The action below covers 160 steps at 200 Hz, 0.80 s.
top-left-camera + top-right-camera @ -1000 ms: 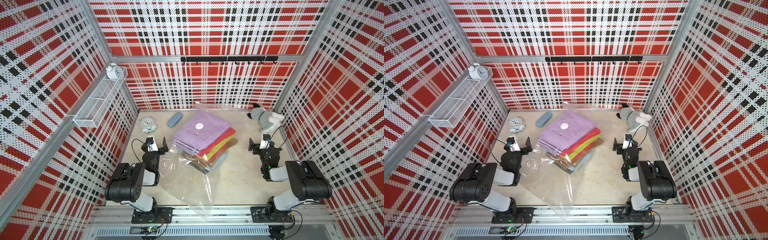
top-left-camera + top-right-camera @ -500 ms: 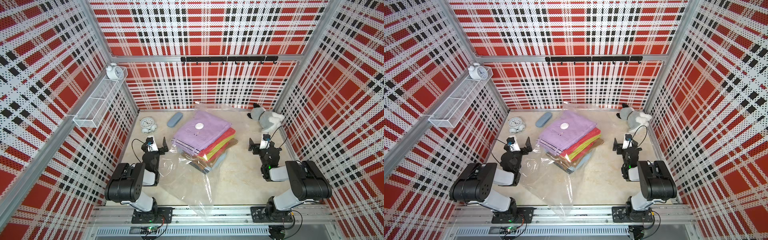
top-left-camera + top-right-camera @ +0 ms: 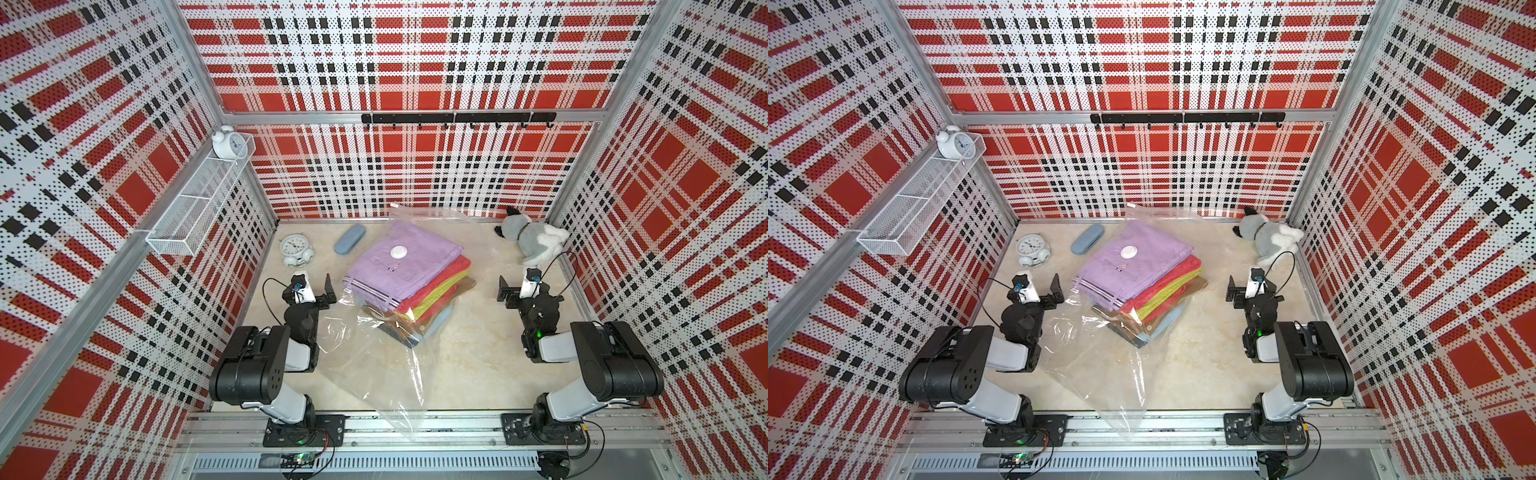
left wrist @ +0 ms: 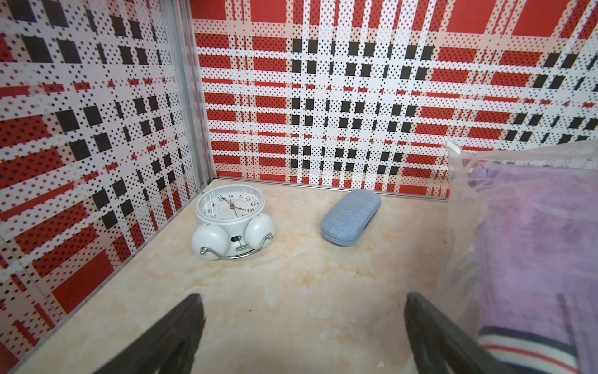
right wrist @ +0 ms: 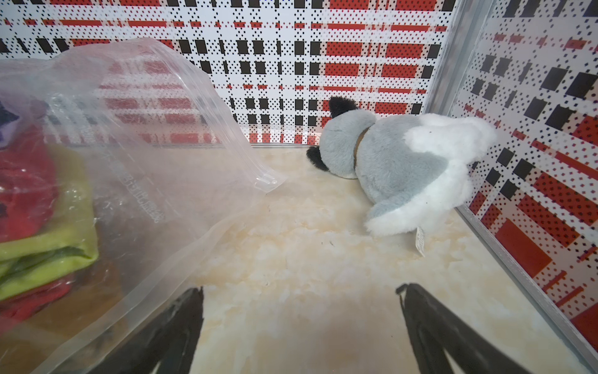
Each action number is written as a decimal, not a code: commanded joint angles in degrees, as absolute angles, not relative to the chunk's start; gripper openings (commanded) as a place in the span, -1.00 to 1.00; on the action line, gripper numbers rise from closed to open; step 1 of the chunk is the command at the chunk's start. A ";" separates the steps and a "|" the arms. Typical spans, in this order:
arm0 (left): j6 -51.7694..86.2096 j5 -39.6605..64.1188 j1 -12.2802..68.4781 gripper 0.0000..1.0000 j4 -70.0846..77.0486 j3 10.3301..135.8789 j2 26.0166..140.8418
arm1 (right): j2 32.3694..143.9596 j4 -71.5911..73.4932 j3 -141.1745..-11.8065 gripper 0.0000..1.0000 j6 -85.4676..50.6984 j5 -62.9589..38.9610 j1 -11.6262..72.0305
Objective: Take the trousers out of the vacuum bag
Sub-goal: Adjust the vacuum bag at the center of the board.
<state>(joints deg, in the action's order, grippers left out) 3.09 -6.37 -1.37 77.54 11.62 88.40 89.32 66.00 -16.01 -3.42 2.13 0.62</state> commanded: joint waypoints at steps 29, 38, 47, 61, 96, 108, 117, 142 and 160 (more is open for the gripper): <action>5.57 -13.32 -1.32 0.97 73.39 8.18 73.73 | 83.24 60.19 -16.82 1.00 -4.66 5.04 0.61; 4.17 -15.92 0.59 0.97 69.86 9.21 71.08 | 82.18 57.22 -17.99 1.00 -4.57 4.76 0.53; 2.43 -18.10 2.63 0.97 66.82 10.62 69.40 | 81.44 54.06 -19.44 1.00 -4.43 4.67 0.53; 0.55 -20.11 5.40 0.97 62.31 13.24 67.51 | 80.41 48.15 -22.52 1.00 -4.16 4.09 0.64; 1.57 -21.09 9.05 0.97 48.01 21.79 64.49 | 78.40 36.59 -31.42 1.00 -7.01 1.50 0.65; 2.86 -21.47 10.27 0.97 41.50 25.74 64.30 | 78.84 30.49 -36.78 1.00 -8.14 -0.25 0.63; 4.20 -21.88 11.30 0.97 36.58 28.68 64.48 | 79.87 26.38 -40.76 1.00 -8.35 -2.09 0.70; 8.62 -20.23 13.69 0.97 21.04 37.10 65.27 | 82.89 17.47 -50.92 1.00 -8.05 -8.73 0.97; 12.98 -16.70 14.85 0.97 11.44 41.52 65.39 | 85.55 11.89 -57.80 1.00 -7.52 -13.79 1.05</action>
<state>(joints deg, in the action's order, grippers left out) 6.81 -19.79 12.99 30.00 36.62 65.32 82.46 24.27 -50.96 -7.18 -5.39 0.64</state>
